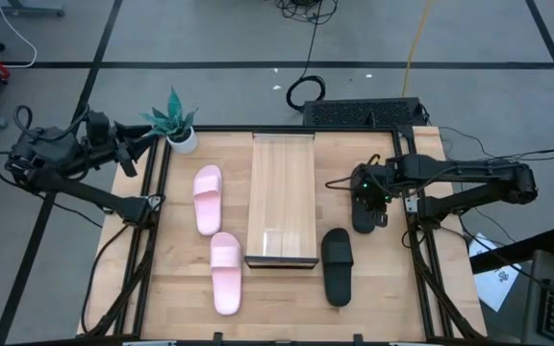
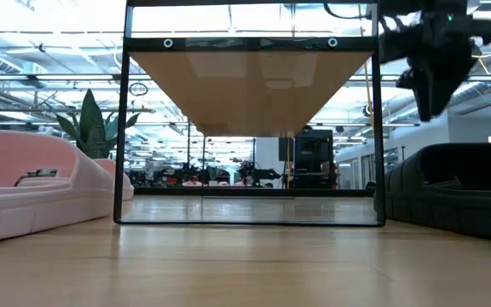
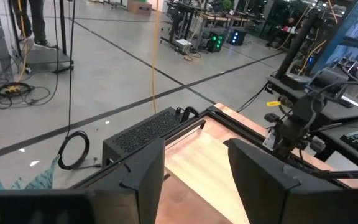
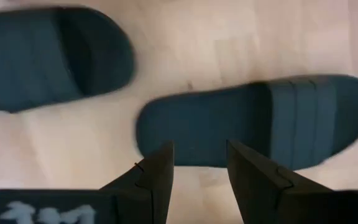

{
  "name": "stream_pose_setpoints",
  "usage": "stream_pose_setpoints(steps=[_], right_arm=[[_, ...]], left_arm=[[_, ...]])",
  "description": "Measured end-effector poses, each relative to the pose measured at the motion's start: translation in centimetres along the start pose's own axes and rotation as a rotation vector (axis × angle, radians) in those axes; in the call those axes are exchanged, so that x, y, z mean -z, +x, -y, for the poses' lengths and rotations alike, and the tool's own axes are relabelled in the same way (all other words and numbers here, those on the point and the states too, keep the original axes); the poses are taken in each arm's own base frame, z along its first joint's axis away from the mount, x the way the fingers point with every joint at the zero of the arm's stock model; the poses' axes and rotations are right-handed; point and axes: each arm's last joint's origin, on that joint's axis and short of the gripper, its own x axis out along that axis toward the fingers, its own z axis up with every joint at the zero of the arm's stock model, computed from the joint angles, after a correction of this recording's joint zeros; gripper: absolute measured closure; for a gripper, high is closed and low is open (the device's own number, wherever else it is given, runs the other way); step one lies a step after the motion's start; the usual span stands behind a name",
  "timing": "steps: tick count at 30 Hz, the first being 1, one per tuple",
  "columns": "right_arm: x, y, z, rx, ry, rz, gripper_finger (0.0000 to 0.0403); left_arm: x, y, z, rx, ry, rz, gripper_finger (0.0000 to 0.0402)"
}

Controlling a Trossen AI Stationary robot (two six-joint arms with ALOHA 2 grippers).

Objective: Pick and place slides into the shelf
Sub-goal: Put the top black slides on the shelf

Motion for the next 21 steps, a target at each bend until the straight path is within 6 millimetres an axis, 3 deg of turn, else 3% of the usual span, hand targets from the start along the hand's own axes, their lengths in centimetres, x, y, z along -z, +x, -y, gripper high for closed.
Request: stream_pose_setpoints(steps=[9, 21], right_arm=[[0.2, 1.4, 0.5, 0.171, -0.018, 0.012, 0.0266], [0.2, 1.6, 0.5, 0.175, -0.030, 0.014, 0.0266]], left_arm=[[0.0, 0.0, 0.0, -0.002, 0.034, 0.000, 0.0220], [0.0, 0.0, 0.0, -0.001, 0.034, 0.000, 0.0220]])
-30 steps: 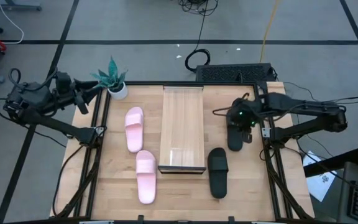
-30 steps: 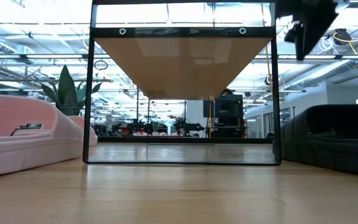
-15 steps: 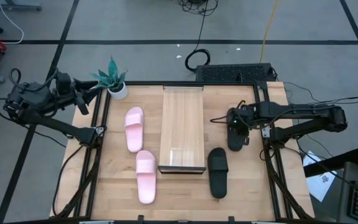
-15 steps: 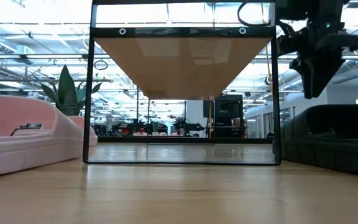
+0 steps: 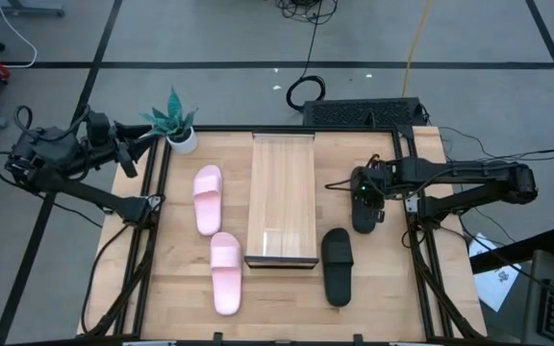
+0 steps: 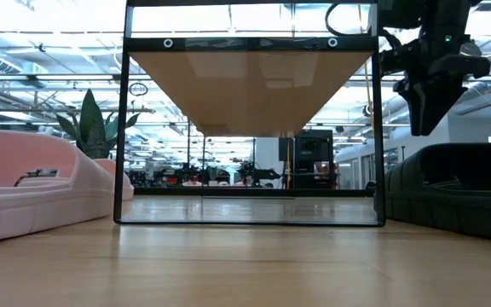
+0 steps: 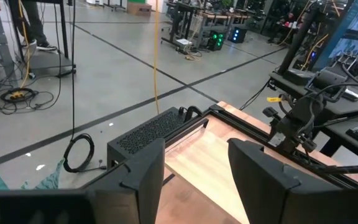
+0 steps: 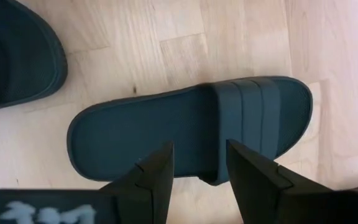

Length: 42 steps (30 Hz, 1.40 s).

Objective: Pick and place slides into the shelf
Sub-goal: Put the top black slides on the shelf

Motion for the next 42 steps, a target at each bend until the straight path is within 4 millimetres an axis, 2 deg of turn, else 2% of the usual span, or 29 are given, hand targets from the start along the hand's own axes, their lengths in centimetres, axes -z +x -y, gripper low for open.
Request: stream_pose_setpoints(steps=[5, 11, 20, 37, 42], right_arm=[[0.6, 1.4, -0.1, 0.030, -0.005, -0.022, 0.0266], [1.0, 2.2, 0.1, 0.153, -0.037, -0.034, 0.0266], [0.7, 2.6, -0.2, 0.070, -0.037, 0.005, 0.0266], [0.9, 3.3, -0.3, 0.076, -0.041, 0.017, 0.0266], [0.8, 3.3, -0.1, 0.127, -0.025, 0.019, 0.0266]], left_arm=[[0.0, 0.0, 0.0, 0.000, 0.004, 0.000, 0.0220], [0.0, 0.0, 0.0, 0.000, 0.010, 0.000, 0.0220], [0.0, 0.0, 0.0, 0.000, 0.009, 0.000, 0.0220], [0.5, 0.0, -0.2, -0.019, 0.038, -0.038, 0.0220], [0.5, 0.0, -0.2, -0.019, 0.044, -0.038, 0.0220]])
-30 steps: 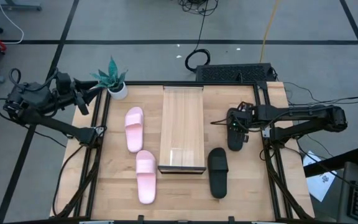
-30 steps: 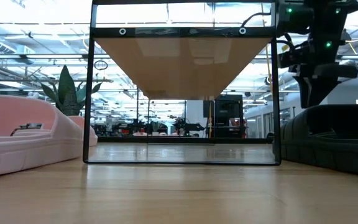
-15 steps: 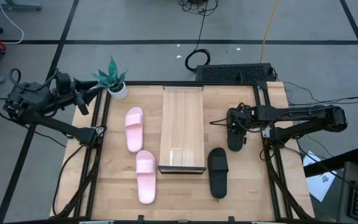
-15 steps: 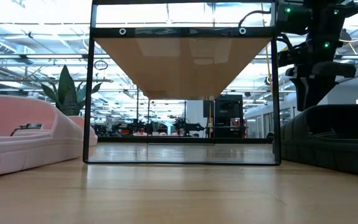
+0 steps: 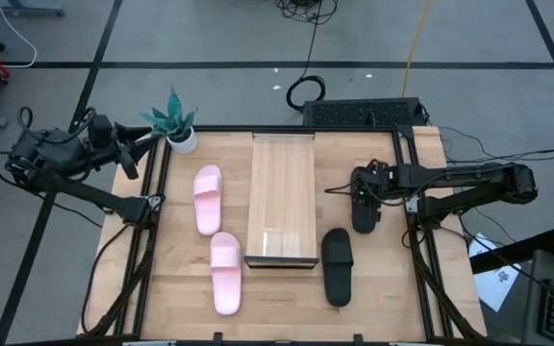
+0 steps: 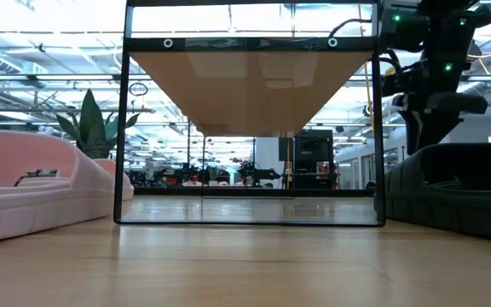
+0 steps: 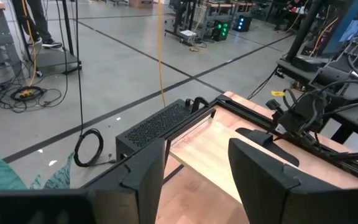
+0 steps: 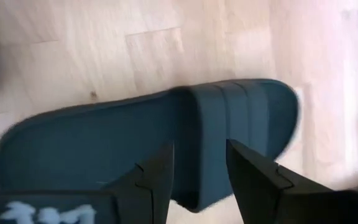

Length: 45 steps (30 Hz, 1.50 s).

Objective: Pick and place slides into the shelf
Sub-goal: Put the top black slides on the shelf

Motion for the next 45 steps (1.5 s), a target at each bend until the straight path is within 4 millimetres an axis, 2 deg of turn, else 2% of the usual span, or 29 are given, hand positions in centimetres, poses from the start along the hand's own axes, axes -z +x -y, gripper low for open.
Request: stream_pose_setpoints(steps=[14, 25, 45], right_arm=[[0.0, 0.0, -0.3, -0.034, -0.010, 0.004, 0.0266], [-0.6, 1.7, -0.2, 0.027, 0.001, -0.089, 0.0266], [-1.0, 3.3, -0.3, 0.148, 0.006, -0.182, 0.0266]], left_arm=[[0.0, 0.0, 0.0, 0.000, -0.001, 0.000, 0.0220], [0.0, 0.0, 0.0, 0.000, 0.005, 0.000, 0.0220], [0.0, 0.0, 0.0, 0.000, 0.018, -0.001, 0.0220]])
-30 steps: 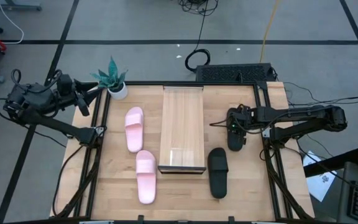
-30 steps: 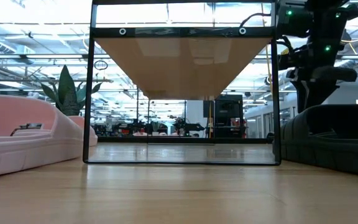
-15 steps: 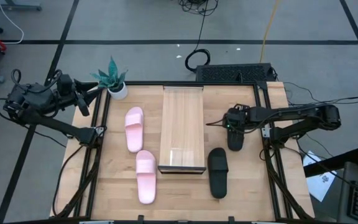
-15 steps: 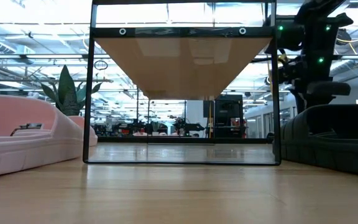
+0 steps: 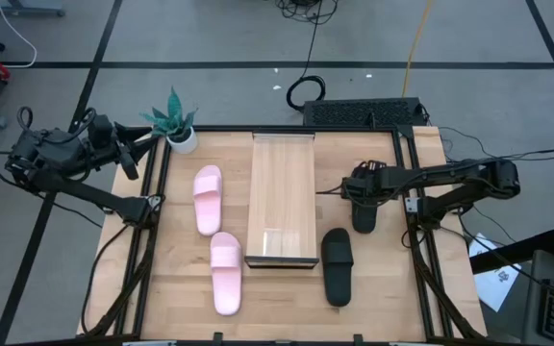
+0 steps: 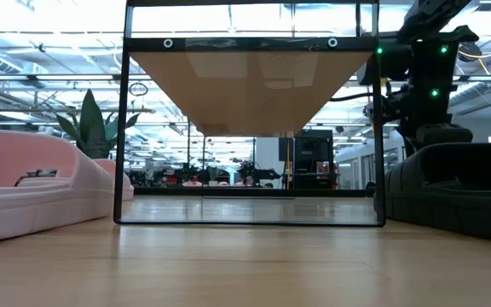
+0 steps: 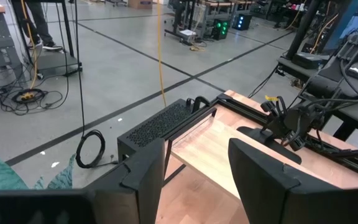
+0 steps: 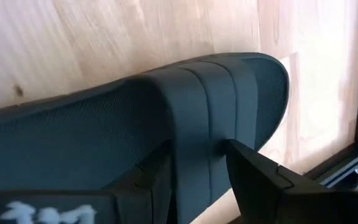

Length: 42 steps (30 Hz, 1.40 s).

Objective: Pick and place slides into the shelf
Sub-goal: Put the top black slides on the shelf

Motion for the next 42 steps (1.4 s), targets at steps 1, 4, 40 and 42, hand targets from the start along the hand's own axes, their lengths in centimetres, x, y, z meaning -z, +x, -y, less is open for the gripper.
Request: stream_pose_setpoints(steps=[1, 4, 40, 42], right_arm=[[0.0, 0.1, 0.0, 0.015, 0.000, -0.007, 0.0266], [-0.1, 0.4, -0.1, 0.050, 0.007, -0.024, 0.0266], [-1.4, -11.4, 5.4, 0.090, 0.086, 0.271, 0.0401], [-1.6, -14.1, 6.8, 0.161, 0.077, 0.328, 0.0401]], left_arm=[[0.0, 0.0, 0.0, -0.001, 0.000, 0.000, 0.0220], [0.0, 0.0, 0.0, -0.002, 0.004, -0.004, 0.0220], [0.0, 0.0, 0.0, -0.002, -0.008, -0.003, 0.0220], [0.0, 0.0, 0.0, -0.004, -0.009, -0.003, 0.0220]])
